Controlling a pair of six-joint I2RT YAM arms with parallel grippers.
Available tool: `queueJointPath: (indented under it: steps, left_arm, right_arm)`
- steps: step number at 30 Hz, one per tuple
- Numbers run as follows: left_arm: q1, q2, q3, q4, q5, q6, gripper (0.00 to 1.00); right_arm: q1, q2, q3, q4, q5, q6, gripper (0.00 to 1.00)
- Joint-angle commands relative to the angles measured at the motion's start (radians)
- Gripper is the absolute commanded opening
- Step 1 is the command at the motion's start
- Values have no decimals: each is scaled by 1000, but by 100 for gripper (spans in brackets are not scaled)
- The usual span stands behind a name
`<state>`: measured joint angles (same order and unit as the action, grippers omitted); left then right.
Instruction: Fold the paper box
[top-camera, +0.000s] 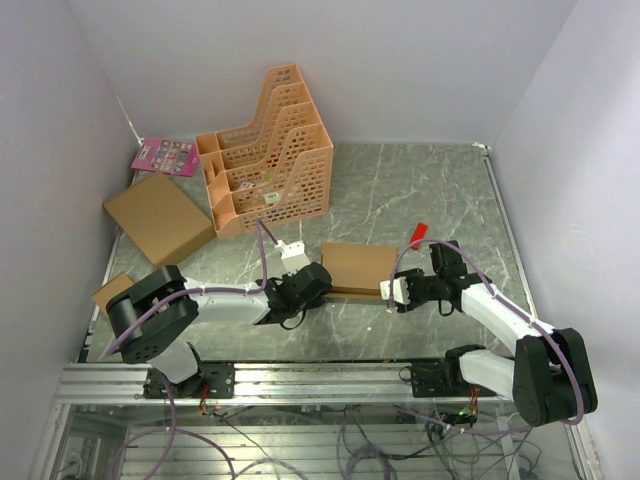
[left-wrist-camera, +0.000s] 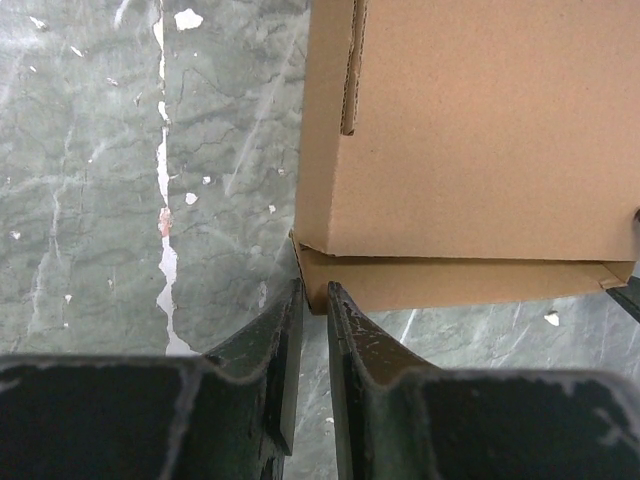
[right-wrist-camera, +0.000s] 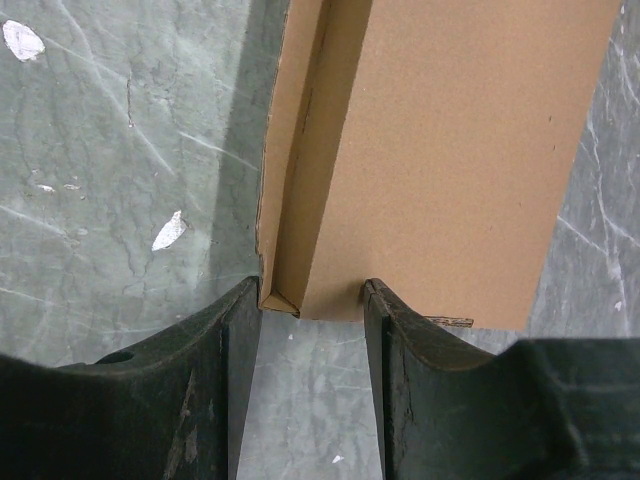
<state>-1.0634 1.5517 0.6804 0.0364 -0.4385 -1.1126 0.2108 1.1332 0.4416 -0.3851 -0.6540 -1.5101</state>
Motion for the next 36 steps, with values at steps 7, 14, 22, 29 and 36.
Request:
queueJointPath:
  steps: [7, 14, 22, 29, 36]
  left_arm:
    - [-7, -81, 13, -50, 0, 71, 37]
    - [-6, -113, -10, -49, 33, 72, 40]
    - [-7, -92, -23, -69, 30, -41, 46]
    - [-6, -25, 13, -49, 6, -38, 51]
    - [-4, -11, 39, -55, -17, -24, 51]
  right_arm:
    - [9, 20, -14, -29, 7, 19, 44]
    - [10, 20, -14, -28, 7, 21, 44]
    - [10, 21, -14, -28, 5, 18, 44]
    - [9, 20, -13, -30, 5, 16, 45]
    - [9, 19, -14, -36, 5, 10, 44]
